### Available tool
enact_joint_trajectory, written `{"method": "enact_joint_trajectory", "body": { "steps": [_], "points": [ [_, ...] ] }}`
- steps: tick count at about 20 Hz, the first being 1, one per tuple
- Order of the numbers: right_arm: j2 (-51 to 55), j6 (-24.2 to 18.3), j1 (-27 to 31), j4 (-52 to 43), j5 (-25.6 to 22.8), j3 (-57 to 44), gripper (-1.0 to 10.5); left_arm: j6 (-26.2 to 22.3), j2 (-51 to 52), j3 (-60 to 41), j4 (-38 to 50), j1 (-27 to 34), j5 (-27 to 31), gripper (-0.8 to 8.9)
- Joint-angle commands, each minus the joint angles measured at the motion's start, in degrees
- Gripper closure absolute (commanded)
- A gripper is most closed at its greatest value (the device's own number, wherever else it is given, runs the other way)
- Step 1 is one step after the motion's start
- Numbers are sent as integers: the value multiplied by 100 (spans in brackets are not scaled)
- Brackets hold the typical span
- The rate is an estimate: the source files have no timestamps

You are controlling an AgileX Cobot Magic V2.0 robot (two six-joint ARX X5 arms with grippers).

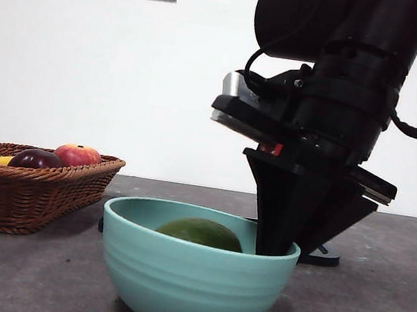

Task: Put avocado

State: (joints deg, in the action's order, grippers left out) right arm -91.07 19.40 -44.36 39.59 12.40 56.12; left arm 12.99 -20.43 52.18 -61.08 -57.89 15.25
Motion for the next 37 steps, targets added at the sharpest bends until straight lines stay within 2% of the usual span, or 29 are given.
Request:
{"method": "enact_joint_trajectory", "body": {
  "steps": [1,4,8,11,16,21,28,30,32,33,35,37],
  "points": [
    [-118,164,-63,-85,22,101,937,-31,-4,52,68,-63,39,252],
    [-118,326,-59,22,4,254,937,-31,-4,52,68,-63,39,252],
    [-131,555,120,413,-319,916,937,-28,-4,52,68,-63,39,252],
    [-376,540,470,745,-352,1631,937,-28,-4,52,68,-63,39,252],
    [-1394,319,1141,898,-389,3014,937,-26,-4,52,66,-63,39,252],
    [-2535,260,1480,975,-529,4162,937,-26,-4,52,66,-63,39,252],
    [-3012,234,1567,999,-656,4395,935,-11,-4,52,66,-63,37,252],
    [-3012,236,1567,997,-763,4395,816,-11,-4,55,68,-63,37,252],
    [-2942,221,1620,1082,-975,4446,604,-7,-4,59,68,-63,37,252],
    [-2868,149,1685,1268,-990,4581,534,-9,-4,59,68,-63,37,252],
    [-2599,-85,1751,1808,-1178,4920,458,-9,-4,59,70,-63,37,252],
    [-2068,-256,1714,2253,-1443,4986,446,-9,-4,59,70,-63,37,252]
  ]
}}
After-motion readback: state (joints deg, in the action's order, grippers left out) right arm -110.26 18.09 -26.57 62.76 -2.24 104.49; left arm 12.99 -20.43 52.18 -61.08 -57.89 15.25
